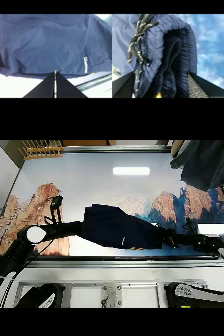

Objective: Fold the clothes and pants, and hang the long-sleeved shirts on hangers.

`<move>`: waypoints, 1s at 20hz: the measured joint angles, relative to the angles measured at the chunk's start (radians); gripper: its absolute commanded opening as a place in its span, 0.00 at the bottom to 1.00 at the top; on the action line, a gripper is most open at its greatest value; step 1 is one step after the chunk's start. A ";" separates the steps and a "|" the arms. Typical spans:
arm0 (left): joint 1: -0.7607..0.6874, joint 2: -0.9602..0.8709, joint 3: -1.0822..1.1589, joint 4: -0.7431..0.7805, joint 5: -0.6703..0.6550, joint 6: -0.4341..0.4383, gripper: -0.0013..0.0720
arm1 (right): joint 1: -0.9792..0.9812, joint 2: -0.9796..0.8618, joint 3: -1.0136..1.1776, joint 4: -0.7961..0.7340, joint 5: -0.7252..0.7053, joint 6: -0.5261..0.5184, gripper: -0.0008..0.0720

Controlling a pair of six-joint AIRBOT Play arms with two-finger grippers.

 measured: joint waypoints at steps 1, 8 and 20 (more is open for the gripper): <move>0.000 0.000 0.000 0.000 -0.002 0.000 0.03 | 0.026 -0.010 0.000 0.008 0.000 0.008 1.00; 0.000 0.000 0.000 0.000 -0.018 0.000 0.03 | 0.147 -0.058 0.000 0.100 -0.007 0.025 0.97; 0.000 0.000 0.000 0.000 -0.024 0.000 0.03 | 0.316 -0.062 0.003 0.128 -0.035 -0.013 0.03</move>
